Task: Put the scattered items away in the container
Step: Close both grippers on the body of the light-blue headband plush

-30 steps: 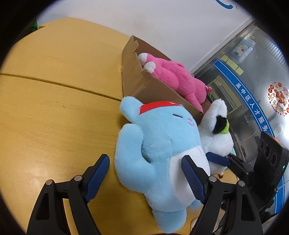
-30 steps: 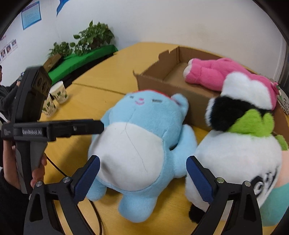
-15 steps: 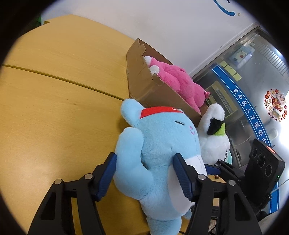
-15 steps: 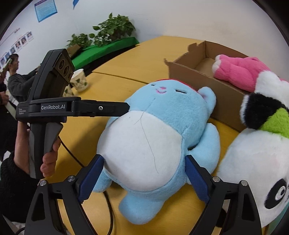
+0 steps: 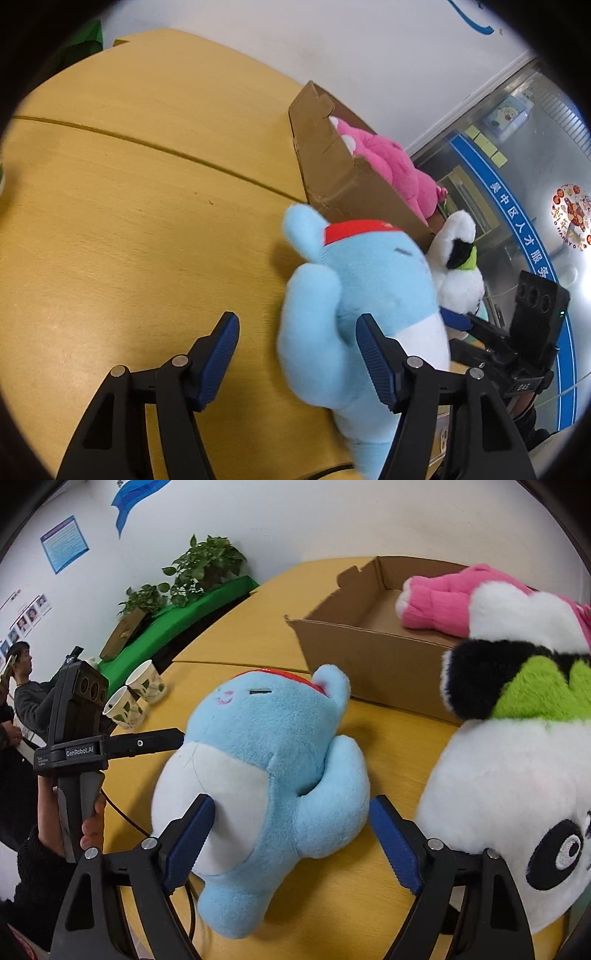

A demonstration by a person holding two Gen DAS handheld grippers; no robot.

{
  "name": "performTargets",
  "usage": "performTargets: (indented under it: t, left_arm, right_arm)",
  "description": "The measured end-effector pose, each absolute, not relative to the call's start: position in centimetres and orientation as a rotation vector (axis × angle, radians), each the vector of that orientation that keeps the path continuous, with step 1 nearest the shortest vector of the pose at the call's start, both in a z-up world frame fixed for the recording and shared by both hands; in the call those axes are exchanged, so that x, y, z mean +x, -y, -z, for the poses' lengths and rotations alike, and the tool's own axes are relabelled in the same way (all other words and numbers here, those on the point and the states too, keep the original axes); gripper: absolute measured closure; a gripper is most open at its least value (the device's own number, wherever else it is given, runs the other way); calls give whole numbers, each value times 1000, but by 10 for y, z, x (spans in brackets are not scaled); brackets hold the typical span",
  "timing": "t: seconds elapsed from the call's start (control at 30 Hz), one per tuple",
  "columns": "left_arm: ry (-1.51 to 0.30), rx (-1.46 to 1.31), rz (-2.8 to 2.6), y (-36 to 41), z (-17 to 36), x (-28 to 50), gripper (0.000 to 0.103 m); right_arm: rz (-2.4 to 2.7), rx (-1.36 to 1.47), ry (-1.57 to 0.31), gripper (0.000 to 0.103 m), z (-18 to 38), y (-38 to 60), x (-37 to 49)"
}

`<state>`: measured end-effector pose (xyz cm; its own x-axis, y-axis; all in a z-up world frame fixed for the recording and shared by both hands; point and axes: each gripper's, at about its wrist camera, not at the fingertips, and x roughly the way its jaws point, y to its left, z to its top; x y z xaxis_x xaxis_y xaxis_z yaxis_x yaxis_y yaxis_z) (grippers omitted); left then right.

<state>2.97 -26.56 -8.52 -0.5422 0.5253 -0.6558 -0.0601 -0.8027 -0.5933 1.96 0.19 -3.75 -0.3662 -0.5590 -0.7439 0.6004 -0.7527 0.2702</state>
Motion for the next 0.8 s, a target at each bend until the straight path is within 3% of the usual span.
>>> performTargets:
  t: [0.13, 0.23, 0.3, 0.63, 0.8]
  left_arm:
    - [700, -1284, -2369, 262, 92, 23, 38]
    - [687, -1300, -2379, 266, 95, 22, 54]
    - [684, -1308, -2373, 269, 98, 23, 63]
    - [689, -1286, -2378, 275, 97, 27, 66]
    - [663, -1276, -2396, 279, 92, 35, 71]
  right_arm:
    - [2176, 1168, -51, 29, 37, -15, 13]
    - [2196, 1198, -68, 41, 38, -22, 7]
    - [2199, 1219, -92, 42, 40, -19, 5]
    - [2254, 1268, -192, 41, 56, 25, -13]
    - [2231, 1292, -182, 42, 60, 29, -5]
